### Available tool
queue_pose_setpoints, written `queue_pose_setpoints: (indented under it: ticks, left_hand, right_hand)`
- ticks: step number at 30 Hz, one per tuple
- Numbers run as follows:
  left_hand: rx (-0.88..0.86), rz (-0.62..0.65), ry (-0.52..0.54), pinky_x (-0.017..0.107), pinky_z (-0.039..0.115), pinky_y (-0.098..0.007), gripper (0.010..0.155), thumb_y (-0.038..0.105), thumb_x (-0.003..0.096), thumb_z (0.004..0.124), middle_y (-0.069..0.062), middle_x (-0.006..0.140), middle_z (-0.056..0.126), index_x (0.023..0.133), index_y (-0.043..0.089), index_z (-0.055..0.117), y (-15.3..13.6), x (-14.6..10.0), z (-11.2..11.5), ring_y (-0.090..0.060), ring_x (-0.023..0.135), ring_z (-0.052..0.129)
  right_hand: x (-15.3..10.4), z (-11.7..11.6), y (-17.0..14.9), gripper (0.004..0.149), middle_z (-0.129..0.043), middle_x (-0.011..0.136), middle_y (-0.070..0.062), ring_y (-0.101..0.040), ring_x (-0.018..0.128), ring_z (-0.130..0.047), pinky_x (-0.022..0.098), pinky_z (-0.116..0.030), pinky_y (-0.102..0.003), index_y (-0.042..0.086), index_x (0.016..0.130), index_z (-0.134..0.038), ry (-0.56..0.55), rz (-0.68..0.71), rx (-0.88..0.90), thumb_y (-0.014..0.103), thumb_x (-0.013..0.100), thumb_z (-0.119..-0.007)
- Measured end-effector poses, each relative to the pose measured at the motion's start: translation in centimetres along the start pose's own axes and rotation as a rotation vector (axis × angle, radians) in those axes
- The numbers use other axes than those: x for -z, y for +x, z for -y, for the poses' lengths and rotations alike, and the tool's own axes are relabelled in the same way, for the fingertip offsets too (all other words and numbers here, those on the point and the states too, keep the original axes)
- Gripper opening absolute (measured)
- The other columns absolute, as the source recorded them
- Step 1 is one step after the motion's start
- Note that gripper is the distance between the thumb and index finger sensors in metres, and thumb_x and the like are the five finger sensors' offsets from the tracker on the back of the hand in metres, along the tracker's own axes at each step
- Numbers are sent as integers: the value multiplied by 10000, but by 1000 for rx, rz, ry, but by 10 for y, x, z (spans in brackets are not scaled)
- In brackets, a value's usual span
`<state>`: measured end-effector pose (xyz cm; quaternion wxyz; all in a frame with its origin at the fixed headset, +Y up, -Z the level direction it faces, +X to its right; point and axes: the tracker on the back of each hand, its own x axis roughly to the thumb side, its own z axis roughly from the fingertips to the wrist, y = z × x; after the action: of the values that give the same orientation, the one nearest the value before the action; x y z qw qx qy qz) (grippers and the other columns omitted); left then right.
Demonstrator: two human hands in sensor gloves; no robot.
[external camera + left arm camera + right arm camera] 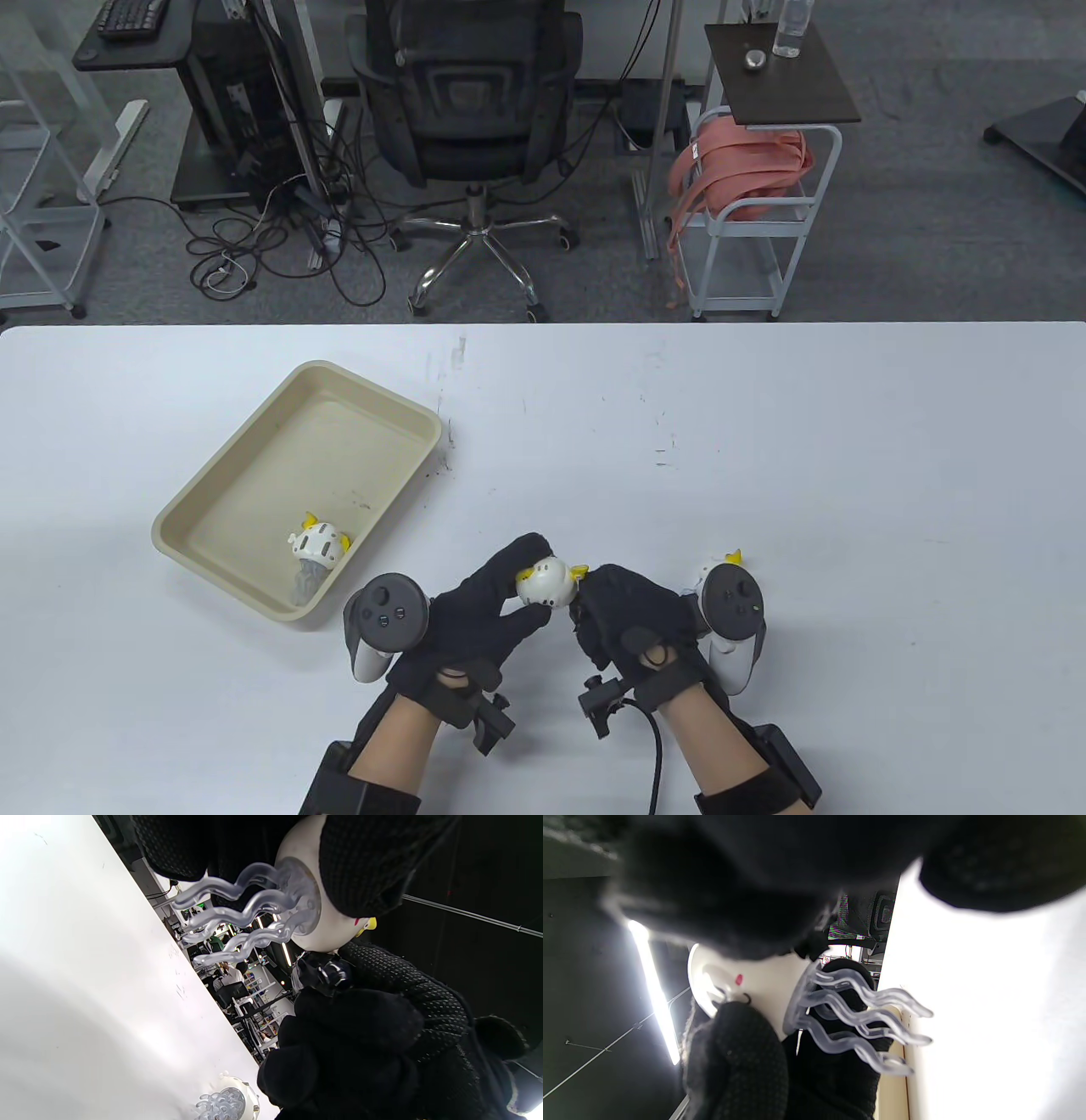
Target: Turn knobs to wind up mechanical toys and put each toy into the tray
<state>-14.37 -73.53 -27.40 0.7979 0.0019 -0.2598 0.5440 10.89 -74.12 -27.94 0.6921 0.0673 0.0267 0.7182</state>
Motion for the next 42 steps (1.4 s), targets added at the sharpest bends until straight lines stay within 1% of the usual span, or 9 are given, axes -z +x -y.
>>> queue_pose_setpoints:
  ticks: [5,7,10,15,18,25,29,34,42]
  left_hand:
    - [7,-7,3,714,708,-492,721,394,470,860,-21,1104,710,1100,354,514,1,0,1,-247,860,919]
    - [14,-12,11,704,717,-488,719,402,472,853,-29,1096,716,1102,340,511,0,0,0,-250,841,927]
    - [20,-36,12,670,741,-484,721,410,474,841,-97,1061,743,1104,278,515,-2,0,1,-258,786,957]
    - [-16,-73,55,634,784,-453,734,441,483,798,-148,1016,775,1099,188,489,-5,-1,-1,-224,733,998]
    - [-54,-81,64,614,798,-447,735,450,486,793,-165,992,797,1092,159,498,-7,-2,-3,-220,697,1014]
    - [-148,-86,27,596,825,-423,741,475,491,780,-178,956,825,1078,116,506,-10,-1,0,-187,651,1038]
    - [-102,-60,13,633,792,-441,734,464,490,794,-145,1002,793,1093,169,497,-7,0,2,-201,699,1012]
    - [-56,-41,-7,686,735,-481,721,424,485,815,-92,1072,739,1107,265,487,-4,1,4,-230,800,962]
    - [-43,-24,-10,707,713,-492,713,392,480,832,-38,1106,711,1105,328,495,-3,1,2,-243,854,929]
  right_hand:
    - [-2,0,2,437,-1035,205,-11,-106,33,-958,191,-878,-415,-67,510,-905,-21,27,-52,351,494,-781]
    - [-2,0,2,449,-1050,271,-73,-153,95,-976,238,-863,-447,-79,570,-896,-46,39,-71,351,497,-788]
    - [-3,-3,4,481,-1015,508,-170,-254,298,-978,367,-799,-523,-78,755,-814,-56,54,-120,331,504,-790]
    - [-4,-9,10,497,-949,654,-211,-305,437,-945,457,-744,-565,-49,870,-741,-4,146,-150,290,509,-785]
    - [-5,-13,12,495,-924,696,-223,-324,481,-927,484,-721,-581,-49,892,-701,18,174,-179,265,514,-759]
    - [-8,-13,22,460,-987,575,-174,-271,369,-971,430,-778,-544,-91,780,-759,-41,291,-341,259,483,-735]
    - [-7,-7,18,438,-1036,391,-117,-202,198,-987,308,-840,-492,-100,646,-843,-70,247,-293,296,482,-755]
    - [-2,0,8,429,-1028,200,9,-78,14,-954,157,-888,-394,-75,493,-905,-38,96,-158,329,478,-762]
    - [0,1,4,431,-1020,164,33,-62,-19,-942,132,-890,-379,-65,462,-914,-12,36,-75,339,484,-765]
